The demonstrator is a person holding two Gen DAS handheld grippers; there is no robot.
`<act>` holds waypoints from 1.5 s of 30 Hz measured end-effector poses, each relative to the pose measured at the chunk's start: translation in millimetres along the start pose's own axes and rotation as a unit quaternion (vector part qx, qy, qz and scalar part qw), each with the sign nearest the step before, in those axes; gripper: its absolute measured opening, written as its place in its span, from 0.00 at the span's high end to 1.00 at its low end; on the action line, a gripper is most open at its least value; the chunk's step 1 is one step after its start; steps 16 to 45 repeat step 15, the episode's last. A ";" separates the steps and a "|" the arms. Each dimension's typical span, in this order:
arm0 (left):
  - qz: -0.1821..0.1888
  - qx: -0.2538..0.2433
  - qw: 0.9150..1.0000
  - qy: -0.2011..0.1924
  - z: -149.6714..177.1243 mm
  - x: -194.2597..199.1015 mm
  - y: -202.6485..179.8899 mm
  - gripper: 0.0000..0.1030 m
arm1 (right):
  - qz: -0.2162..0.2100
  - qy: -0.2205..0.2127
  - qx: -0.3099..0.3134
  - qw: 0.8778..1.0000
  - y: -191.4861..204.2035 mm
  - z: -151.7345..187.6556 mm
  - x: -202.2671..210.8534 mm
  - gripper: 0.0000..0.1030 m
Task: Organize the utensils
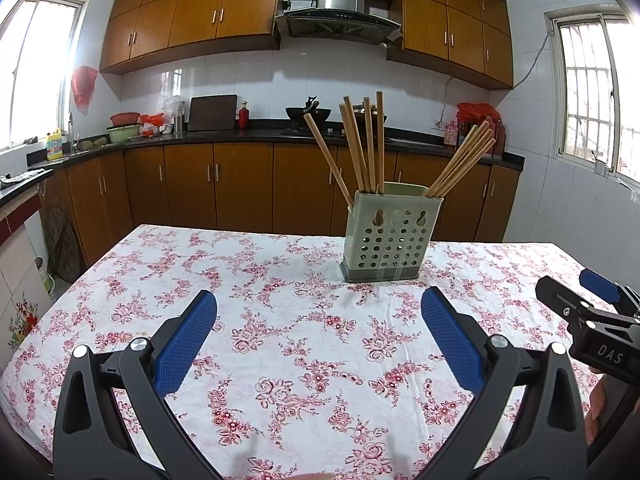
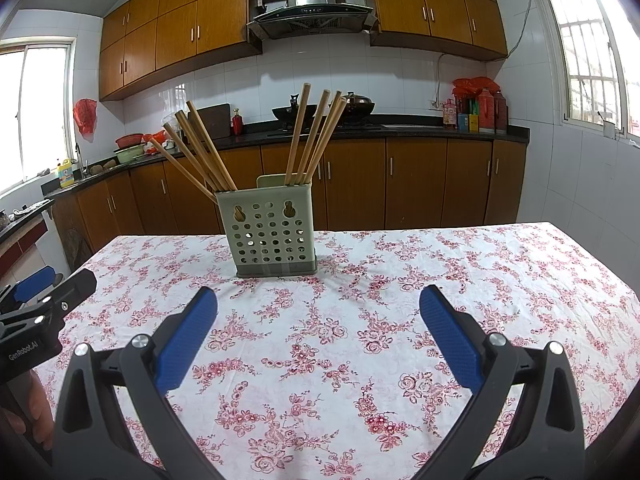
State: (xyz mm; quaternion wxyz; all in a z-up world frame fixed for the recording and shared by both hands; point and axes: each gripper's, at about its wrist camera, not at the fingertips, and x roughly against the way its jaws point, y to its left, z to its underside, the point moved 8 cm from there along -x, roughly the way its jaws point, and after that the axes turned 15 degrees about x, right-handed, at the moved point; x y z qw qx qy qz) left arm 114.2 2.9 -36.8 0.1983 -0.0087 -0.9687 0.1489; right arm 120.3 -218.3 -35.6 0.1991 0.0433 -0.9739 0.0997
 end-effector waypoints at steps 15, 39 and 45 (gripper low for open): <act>0.000 0.003 1.000 0.002 0.0 -1.2 -2.3 0.02 | 0.000 0.000 0.000 1.000 0.3 -0.4 -0.4 0.04; 0.000 0.003 1.000 0.002 0.0 -1.2 -2.3 0.02 | 0.000 0.000 0.000 1.000 0.3 -0.4 -0.4 0.04; 0.000 0.003 1.000 0.002 0.0 -1.2 -2.3 0.02 | 0.000 0.000 0.000 1.000 0.3 -0.4 -0.4 0.04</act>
